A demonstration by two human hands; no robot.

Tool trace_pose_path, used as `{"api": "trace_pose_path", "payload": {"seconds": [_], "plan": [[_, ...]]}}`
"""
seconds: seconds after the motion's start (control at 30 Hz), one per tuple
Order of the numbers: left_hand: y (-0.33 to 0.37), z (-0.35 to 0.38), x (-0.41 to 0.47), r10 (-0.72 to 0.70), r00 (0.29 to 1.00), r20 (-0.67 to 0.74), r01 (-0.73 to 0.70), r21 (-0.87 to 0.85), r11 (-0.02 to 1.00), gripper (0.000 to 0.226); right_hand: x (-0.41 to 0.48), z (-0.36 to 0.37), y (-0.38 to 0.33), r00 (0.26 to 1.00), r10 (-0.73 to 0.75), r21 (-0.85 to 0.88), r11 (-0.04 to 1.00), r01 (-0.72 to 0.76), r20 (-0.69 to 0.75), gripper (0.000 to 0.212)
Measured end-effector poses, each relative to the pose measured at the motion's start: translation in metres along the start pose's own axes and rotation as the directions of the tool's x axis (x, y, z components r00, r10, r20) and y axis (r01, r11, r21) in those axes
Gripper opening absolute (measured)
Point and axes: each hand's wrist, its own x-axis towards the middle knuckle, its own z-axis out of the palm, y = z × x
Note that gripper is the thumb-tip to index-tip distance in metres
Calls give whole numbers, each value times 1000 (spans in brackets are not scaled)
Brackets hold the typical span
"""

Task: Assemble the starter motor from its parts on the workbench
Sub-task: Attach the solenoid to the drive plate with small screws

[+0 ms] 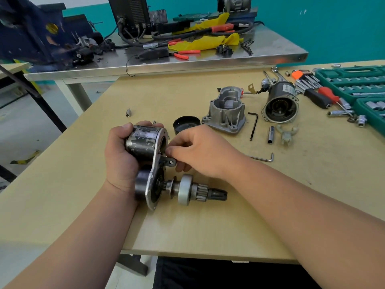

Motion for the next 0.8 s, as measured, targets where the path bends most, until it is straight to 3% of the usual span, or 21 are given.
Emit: {"api": "trace_pose_path", "payload": {"seconds": [0.13,0.3,0.5,0.63,0.73,0.8], "plan": [[-2,5,-2,75,997,22,-77,67,995,26,3,-10,0,996,36,46,998,-40,76,9],[-5,5,-6,199,977,81,-208,117,971,34,2,-10,0,999,24,-46,999,-22,49,24],[-5,7,-6,215,970,115,-230,140,963,33,0,-3,2,998,53,-72,996,-52,17,42],[-5,9,-8,217,970,114,-232,139,963,36,-2,-8,1,998,47,31,998,-46,-45,32],[-6,10,-8,212,971,105,-227,154,962,36,-3,-11,1,997,59,57,996,-62,54,15],[-5,10,-9,214,972,97,-227,152,962,36,-1,-10,2,995,60,42,997,-63,75,16]]}}
